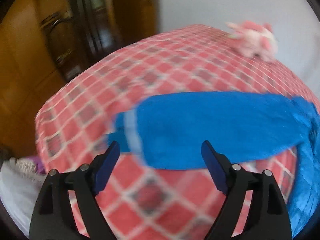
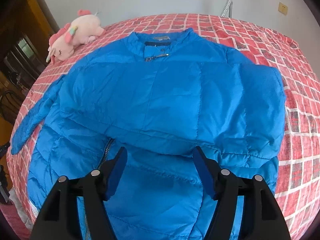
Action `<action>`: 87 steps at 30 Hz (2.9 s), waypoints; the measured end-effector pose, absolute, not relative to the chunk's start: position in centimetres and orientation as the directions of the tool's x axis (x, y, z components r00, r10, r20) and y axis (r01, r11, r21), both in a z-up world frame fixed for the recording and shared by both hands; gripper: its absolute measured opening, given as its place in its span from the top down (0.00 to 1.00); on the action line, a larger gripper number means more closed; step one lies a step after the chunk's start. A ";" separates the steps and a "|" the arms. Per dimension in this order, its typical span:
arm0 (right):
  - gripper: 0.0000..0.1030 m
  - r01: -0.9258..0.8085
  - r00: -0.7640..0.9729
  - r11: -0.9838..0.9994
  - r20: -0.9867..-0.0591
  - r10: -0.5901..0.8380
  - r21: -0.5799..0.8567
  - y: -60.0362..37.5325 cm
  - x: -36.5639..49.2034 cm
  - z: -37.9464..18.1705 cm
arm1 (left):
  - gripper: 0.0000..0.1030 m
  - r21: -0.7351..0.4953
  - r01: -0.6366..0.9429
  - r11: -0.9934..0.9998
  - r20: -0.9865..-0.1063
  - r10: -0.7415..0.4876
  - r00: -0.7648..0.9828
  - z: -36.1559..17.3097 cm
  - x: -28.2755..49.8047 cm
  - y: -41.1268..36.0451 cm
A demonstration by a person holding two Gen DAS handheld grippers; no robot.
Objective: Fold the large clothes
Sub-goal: 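Grasp the other sleeve cuff with the left gripper and lift it, then lay the held sleeve across the jacket body with the left gripper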
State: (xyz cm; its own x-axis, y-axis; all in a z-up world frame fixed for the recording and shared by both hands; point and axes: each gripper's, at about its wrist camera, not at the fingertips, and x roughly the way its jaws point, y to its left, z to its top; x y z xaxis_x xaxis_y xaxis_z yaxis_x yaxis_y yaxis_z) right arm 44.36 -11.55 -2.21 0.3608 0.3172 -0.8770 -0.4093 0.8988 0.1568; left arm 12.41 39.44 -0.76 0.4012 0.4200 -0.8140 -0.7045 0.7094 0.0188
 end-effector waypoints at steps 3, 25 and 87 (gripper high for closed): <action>0.33 -0.411 0.364 0.898 -0.876 0.316 0.153 -11.5 44.3 -2.2 | 0.17 -0.031 -0.760 0.649 -0.829 0.408 0.382 -1.4 10.1 43.0; 0.33 -0.411 0.352 0.899 -0.882 0.313 0.155 -11.6 44.5 -2.8 | 0.80 -0.308 -0.711 0.632 -0.817 0.208 0.538 -4.3 12.8 45.6; 0.29 -0.474 0.224 0.806 -0.836 0.501 0.355 -8.4 46.1 -0.3 | 0.47 -0.177 -0.037 0.983 -0.728 -0.106 0.677 1.6 34.7 11.8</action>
